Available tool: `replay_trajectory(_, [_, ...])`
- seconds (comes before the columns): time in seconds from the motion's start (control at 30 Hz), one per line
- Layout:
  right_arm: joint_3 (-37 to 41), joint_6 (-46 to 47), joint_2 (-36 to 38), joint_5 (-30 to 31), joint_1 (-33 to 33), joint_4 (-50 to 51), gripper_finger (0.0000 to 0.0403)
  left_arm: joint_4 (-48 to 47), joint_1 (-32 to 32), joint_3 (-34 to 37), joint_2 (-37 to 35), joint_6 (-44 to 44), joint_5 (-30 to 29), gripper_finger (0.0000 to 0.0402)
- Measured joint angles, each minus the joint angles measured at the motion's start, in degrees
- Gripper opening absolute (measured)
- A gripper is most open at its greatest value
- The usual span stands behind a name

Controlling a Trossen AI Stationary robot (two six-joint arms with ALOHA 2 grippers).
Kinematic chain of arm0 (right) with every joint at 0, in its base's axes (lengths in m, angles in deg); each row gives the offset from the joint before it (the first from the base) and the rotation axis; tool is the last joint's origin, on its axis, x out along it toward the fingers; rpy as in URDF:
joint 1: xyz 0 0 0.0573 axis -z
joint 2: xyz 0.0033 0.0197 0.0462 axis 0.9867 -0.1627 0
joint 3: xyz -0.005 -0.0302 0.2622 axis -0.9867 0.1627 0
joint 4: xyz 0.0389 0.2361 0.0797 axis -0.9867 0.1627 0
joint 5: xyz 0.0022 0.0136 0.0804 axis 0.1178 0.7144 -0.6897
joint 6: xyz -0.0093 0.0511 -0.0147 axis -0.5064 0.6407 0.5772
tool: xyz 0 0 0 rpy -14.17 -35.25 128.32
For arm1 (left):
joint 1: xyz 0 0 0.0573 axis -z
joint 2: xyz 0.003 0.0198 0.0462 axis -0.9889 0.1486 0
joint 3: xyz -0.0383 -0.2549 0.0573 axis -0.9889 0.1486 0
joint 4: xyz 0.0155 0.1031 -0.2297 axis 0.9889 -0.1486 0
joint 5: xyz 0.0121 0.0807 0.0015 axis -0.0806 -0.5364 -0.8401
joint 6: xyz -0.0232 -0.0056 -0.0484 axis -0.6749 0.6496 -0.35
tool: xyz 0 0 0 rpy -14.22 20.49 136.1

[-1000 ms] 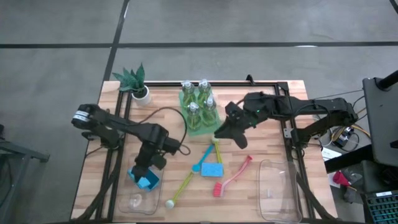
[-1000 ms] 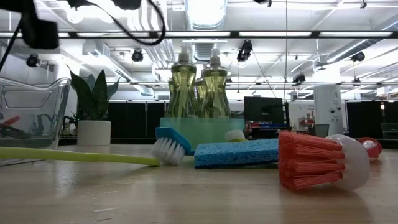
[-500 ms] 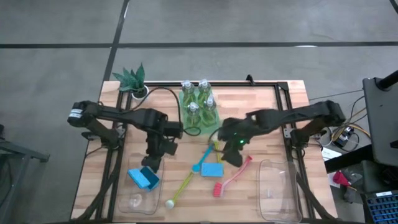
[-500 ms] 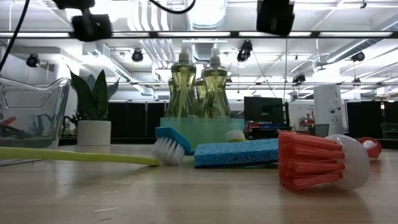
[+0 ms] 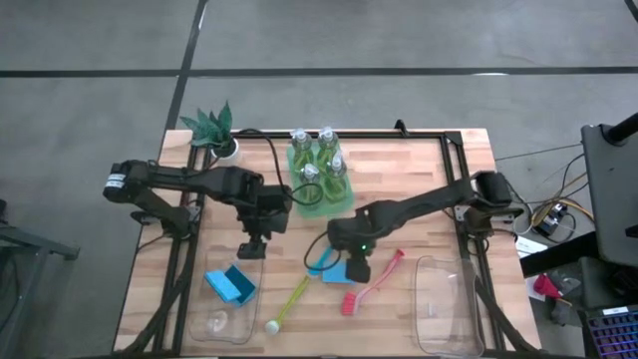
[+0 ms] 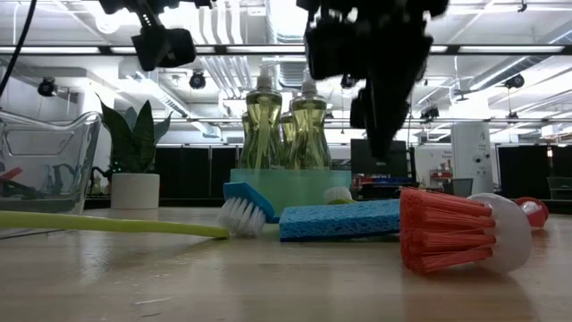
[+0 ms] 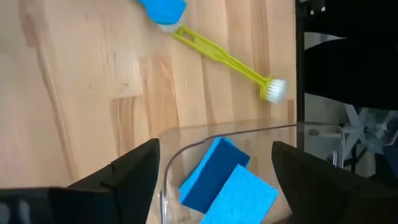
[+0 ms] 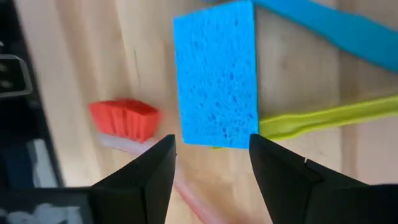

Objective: Pick & Place Kitchen Sink Supplies
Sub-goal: Put the blue sponge into the left transparent bin

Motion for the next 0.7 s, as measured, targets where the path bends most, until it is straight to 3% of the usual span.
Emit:
replay_trajectory(0.47, [0.0, -3.02, -8.76, 0.13, 0.09, -0.39, 0.0163, 1.34, -0.71, -2.45, -0.07, -0.42, -0.16, 0.0298])
replay_trajectory(0.7, [0.04, -2.77, -7.85, 2.94, -0.05, -0.39, 0.0105, 1.37, -1.04, -3.43, -0.07, 0.45, -0.14, 0.0298])
